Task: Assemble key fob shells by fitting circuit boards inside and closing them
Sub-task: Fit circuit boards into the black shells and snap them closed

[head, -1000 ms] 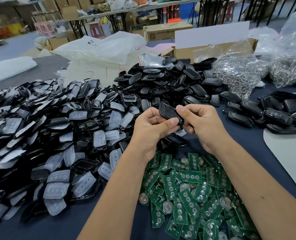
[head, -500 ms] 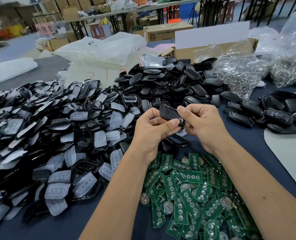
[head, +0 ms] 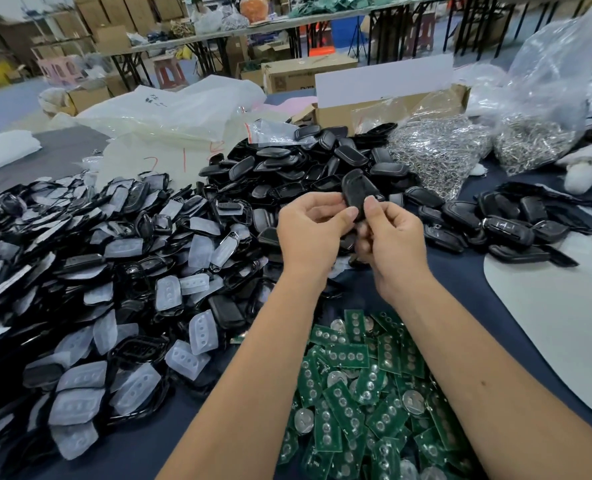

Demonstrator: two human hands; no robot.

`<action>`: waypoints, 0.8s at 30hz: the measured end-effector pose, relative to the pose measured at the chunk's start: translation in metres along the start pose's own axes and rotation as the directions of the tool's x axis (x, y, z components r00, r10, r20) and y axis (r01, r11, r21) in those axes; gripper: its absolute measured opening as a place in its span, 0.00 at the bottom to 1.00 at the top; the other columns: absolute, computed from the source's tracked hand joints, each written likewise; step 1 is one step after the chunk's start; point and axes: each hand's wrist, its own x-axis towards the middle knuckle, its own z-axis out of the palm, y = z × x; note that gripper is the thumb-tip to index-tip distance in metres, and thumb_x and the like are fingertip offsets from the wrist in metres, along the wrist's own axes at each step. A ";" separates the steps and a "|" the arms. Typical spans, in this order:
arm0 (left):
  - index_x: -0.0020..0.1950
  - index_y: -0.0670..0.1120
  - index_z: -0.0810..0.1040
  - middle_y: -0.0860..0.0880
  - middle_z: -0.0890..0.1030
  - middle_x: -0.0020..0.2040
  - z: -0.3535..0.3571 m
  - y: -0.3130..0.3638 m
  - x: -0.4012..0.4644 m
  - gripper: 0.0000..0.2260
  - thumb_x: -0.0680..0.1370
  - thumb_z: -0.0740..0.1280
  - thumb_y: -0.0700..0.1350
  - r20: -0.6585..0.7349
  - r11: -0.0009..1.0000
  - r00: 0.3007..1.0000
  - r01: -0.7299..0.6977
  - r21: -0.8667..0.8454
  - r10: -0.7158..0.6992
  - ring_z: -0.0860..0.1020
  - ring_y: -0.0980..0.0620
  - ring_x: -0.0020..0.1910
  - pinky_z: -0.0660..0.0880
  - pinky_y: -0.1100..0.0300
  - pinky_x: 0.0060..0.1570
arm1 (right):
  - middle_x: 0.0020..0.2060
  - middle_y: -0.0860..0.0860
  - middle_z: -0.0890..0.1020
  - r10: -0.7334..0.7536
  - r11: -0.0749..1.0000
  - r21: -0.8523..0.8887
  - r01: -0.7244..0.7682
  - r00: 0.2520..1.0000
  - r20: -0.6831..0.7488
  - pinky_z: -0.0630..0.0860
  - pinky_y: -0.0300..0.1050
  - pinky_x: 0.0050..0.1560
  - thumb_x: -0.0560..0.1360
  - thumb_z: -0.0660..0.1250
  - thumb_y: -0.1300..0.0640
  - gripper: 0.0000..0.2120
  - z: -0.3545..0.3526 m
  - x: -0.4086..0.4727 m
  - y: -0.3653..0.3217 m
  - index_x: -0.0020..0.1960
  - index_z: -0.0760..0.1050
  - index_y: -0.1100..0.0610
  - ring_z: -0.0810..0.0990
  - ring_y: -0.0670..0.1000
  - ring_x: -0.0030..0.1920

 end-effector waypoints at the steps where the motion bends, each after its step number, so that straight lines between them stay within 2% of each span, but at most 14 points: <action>1: 0.52 0.43 0.85 0.45 0.88 0.45 0.011 0.000 0.003 0.08 0.75 0.75 0.32 0.031 0.995 0.999 -0.039 0.089 0.037 0.87 0.49 0.47 0.84 0.55 0.50 | 0.26 0.47 0.75 0.034 0.996 0.082 -0.029 0.997 -0.067 0.66 0.37 0.24 0.86 0.64 0.53 0.15 -0.001 0.002 -0.001 0.41 0.74 0.56 0.69 0.45 0.24; 3: 0.50 0.47 0.86 0.48 0.88 0.45 0.028 0.003 0.008 0.09 0.77 0.72 0.34 0.127 0.976 0.989 -0.105 0.192 0.082 0.86 0.52 0.47 0.84 0.53 0.52 | 0.26 0.48 0.76 0.048 0.976 0.216 -0.001 0.976 -0.214 0.67 0.37 0.24 0.87 0.62 0.54 0.15 -0.006 0.006 -0.005 0.43 0.72 0.57 0.71 0.45 0.24; 5: 0.48 0.49 0.86 0.49 0.88 0.45 0.037 0.003 0.009 0.10 0.79 0.70 0.34 0.218 0.970 0.971 -0.143 0.198 0.099 0.86 0.52 0.48 0.84 0.52 0.51 | 0.25 0.49 0.77 0.034 0.958 0.276 0.081 0.922 -0.386 0.67 0.38 0.24 0.87 0.59 0.54 0.14 -0.015 0.012 -0.010 0.45 0.71 0.58 0.73 0.46 0.23; 7: 0.46 0.50 0.86 0.51 0.87 0.44 0.036 -0.002 0.010 0.11 0.79 0.70 0.34 0.231 0.942 0.964 -0.193 0.273 0.131 0.86 0.53 0.47 0.85 0.49 0.50 | 0.25 0.49 0.78 0.043 0.946 0.297 0.127 0.862 -0.505 0.66 0.38 0.24 0.88 0.57 0.54 0.14 -0.024 0.018 -0.014 0.45 0.71 0.57 0.74 0.48 0.22; 9: 0.46 0.50 0.86 0.54 0.87 0.43 0.027 -0.009 0.011 0.10 0.77 0.70 0.35 0.197 0.873 0.966 -0.236 0.426 0.165 0.85 0.56 0.45 0.84 0.50 0.51 | 0.23 0.49 0.77 0.073 0.945 0.306 0.112 0.842 -0.534 0.64 0.37 0.23 0.88 0.57 0.55 0.13 -0.030 0.022 -0.016 0.46 0.73 0.57 0.73 0.48 0.21; 12: 0.46 0.50 0.86 0.55 0.85 0.43 0.005 -0.012 0.012 0.10 0.75 0.69 0.35 0.118 0.708 0.962 -0.262 0.655 0.247 0.83 0.55 0.46 0.81 0.54 0.53 | 0.22 0.48 0.77 0.076 0.987 0.161 0.003 0.875 -0.478 0.65 0.37 0.23 0.85 0.60 0.61 0.10 -0.028 0.021 -0.015 0.46 0.75 0.57 0.72 0.48 0.21; 15: 0.45 0.51 0.85 0.52 0.84 0.47 -0.017 -0.007 0.018 0.14 0.72 0.66 0.33 0.083 0.542 0.970 -0.198 0.816 0.230 0.79 0.46 0.54 0.78 0.51 0.56 | 0.27 0.48 0.81 -0.022 0.968 -0.243 -0.065 0.940 -0.340 0.72 0.43 0.29 0.82 0.63 0.61 0.10 -0.027 0.018 -0.013 0.43 0.78 0.56 0.77 0.48 0.25; 16: 0.46 0.50 0.85 0.51 0.84 0.48 -0.023 -0.005 0.020 0.15 0.71 0.65 0.32 0.076 0.504 0.977 -0.168 0.847 0.198 0.78 0.44 0.56 0.77 0.50 0.57 | 0.30 0.48 0.82 -0.068 0.901 -0.430 -0.060 0.958 -0.277 0.75 0.46 0.33 0.82 0.65 0.59 0.10 -0.028 0.017 -0.013 0.43 0.79 0.55 0.80 0.50 0.30; 17: 0.47 0.50 0.85 0.50 0.83 0.49 -0.028 -0.004 0.020 0.16 0.70 0.65 0.32 0.070 0.479 0.983 -0.144 0.866 0.168 0.77 0.42 0.58 0.77 0.49 0.58 | 0.34 0.49 0.83 -0.110 0.788 -0.614 -0.042 0.972 -0.207 0.76 0.47 0.37 0.81 0.66 0.56 0.09 -0.029 0.016 -0.013 0.43 0.79 0.53 0.83 0.52 0.36; 19: 0.50 0.48 0.86 0.47 0.83 0.52 -0.033 -0.002 0.019 0.17 0.70 0.65 0.32 0.066 0.436 0.988 -0.120 0.892 0.137 0.76 0.41 0.60 0.77 0.47 0.59 | 0.44 0.50 0.83 -0.131 0.475 -0.880 -0.005 0.989 -0.076 0.74 0.47 0.43 0.80 0.69 0.47 0.09 -0.029 0.011 -0.012 0.48 0.80 0.52 0.82 0.56 0.46; 21: 0.52 0.48 0.86 0.46 0.83 0.53 -0.035 -0.001 0.016 0.18 0.70 0.65 0.32 0.078 0.414 0.987 -0.131 0.901 0.142 0.75 0.40 0.61 0.76 0.47 0.59 | 0.52 0.52 0.77 -0.073 0.217 -0.976 0.031 0.997 0.016 0.73 0.48 0.43 0.77 0.71 0.37 0.20 -0.025 0.007 -0.011 0.53 0.78 0.54 0.79 0.58 0.48; 22: 0.52 0.47 0.87 0.45 0.83 0.53 -0.035 -0.001 0.015 0.17 0.71 0.65 0.32 0.086 0.418 0.984 -0.144 0.897 0.155 0.76 0.40 0.60 0.76 0.47 0.60 | 0.53 0.52 0.73 -0.043 0.144 -0.988 0.048 0.998 0.042 0.72 0.49 0.42 0.75 0.71 0.33 0.24 -0.022 0.005 -0.012 0.53 0.76 0.54 0.77 0.57 0.46; 24: 0.51 0.48 0.86 0.46 0.83 0.54 -0.034 -0.003 0.014 0.15 0.73 0.65 0.33 0.099 0.432 0.978 -0.171 0.885 0.182 0.77 0.41 0.59 0.75 0.48 0.61 | 0.51 0.51 0.71 -0.019 0.081 -0.994 0.075 0.997 0.074 0.70 0.48 0.38 0.72 0.73 0.30 0.28 -0.020 0.004 -0.013 0.50 0.74 0.54 0.75 0.56 0.43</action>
